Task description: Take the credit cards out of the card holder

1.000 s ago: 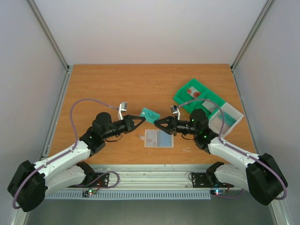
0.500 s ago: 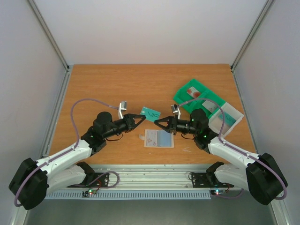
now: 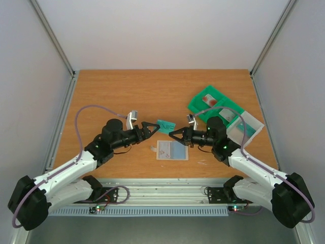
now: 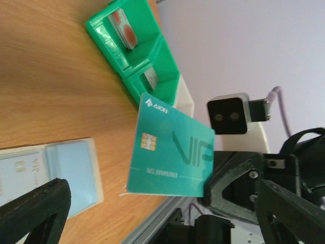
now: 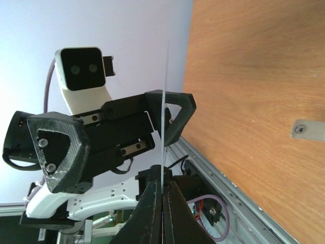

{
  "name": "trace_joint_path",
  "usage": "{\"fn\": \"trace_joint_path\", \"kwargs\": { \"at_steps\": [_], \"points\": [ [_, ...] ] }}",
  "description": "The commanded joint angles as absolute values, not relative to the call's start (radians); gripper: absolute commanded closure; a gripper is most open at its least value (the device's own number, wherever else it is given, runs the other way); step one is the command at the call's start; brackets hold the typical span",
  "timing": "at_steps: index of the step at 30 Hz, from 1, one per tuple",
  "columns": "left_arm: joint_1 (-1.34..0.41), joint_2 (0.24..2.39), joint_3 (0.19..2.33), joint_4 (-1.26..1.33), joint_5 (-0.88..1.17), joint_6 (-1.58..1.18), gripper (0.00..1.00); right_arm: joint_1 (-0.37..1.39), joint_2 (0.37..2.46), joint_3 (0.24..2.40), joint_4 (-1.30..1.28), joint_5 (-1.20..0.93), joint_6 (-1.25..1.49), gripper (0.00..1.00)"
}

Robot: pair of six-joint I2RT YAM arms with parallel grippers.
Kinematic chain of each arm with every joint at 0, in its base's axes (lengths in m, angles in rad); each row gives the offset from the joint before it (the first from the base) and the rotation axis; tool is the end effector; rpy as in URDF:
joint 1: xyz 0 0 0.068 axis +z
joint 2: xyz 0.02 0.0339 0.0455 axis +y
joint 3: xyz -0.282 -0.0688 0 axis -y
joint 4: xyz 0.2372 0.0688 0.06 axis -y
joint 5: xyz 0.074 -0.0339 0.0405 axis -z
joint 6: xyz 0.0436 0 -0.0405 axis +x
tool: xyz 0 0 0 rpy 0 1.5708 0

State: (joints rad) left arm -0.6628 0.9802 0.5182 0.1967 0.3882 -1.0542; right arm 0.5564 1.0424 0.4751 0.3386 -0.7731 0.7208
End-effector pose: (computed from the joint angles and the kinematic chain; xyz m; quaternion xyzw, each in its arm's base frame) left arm 0.1573 -0.1437 0.2657 -0.0367 0.7874 -0.5512 0.2735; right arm 0.1644 0.1381 0.2563 -0.1741 0.7422 0.5804 0.2864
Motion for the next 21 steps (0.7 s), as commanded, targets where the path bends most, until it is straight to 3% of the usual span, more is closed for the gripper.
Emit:
{"fn": "trace_joint_path", "kwargs": {
  "at_steps": [1, 8, 14, 21],
  "points": [
    [-0.662, 0.947, 0.577, 0.028, 0.344, -0.947, 0.01, 0.558, 0.993, 0.563, 0.098, -0.723, 0.600, 0.99],
    [-0.661, 0.935, 0.585, -0.099, 0.315, -0.871, 0.01, 0.541, 0.976, 0.754, -0.414, -0.552, 0.383, 0.99],
    [-0.660, 0.927, 0.582, -0.134, 0.310, -0.826, 0.01, 0.477, 0.996, 0.893, -0.659, -0.452, 0.286, 0.99],
    [-0.657, 0.928, 0.590, -0.195, 0.305, -0.774, 0.01, 0.280, 1.017, 1.019, -0.860, -0.454, 0.192, 0.99]
  ]
}}
